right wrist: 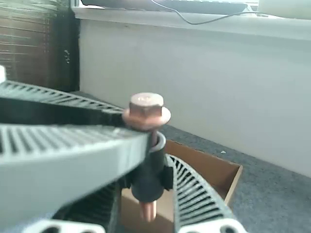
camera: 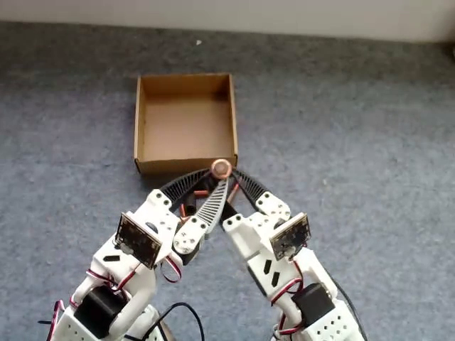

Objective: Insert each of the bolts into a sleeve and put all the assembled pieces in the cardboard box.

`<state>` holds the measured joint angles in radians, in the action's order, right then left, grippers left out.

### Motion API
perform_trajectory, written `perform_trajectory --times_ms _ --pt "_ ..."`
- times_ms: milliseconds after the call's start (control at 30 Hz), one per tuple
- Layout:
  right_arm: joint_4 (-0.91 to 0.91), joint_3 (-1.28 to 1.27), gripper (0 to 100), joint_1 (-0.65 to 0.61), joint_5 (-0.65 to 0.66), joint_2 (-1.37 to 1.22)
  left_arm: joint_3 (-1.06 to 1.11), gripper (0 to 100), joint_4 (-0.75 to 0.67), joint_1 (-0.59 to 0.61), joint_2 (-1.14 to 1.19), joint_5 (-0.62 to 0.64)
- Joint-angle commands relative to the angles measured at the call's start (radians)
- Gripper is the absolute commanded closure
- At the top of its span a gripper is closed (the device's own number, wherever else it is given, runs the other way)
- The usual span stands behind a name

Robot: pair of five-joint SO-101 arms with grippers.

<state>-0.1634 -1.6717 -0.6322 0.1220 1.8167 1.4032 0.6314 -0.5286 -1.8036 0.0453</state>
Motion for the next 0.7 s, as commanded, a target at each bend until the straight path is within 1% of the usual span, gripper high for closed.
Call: perform_trajectory --times_ms 0,133,333,533,667 --pt "0.024 -0.093 99.4 0.021 -0.002 0.015 -0.048 86 0.087 -0.008 0.015 -0.008" --pt "0.022 -0.093 99.4 0.021 -0.002 0.015 -0.074 86 0.120 -0.007 0.015 -0.008" --pt "0.021 -0.093 99.4 0.022 -0.002 0.013 -0.077 86 0.123 -0.001 0.007 -0.008" --pt "0.001 -0.093 99.4 0.079 -0.002 0.018 -0.093 87 0.124 -0.001 0.007 -0.008" --pt "0.001 -0.093 99.4 0.091 -0.002 0.018 -0.101 87 0.124 -0.001 0.005 -0.009"
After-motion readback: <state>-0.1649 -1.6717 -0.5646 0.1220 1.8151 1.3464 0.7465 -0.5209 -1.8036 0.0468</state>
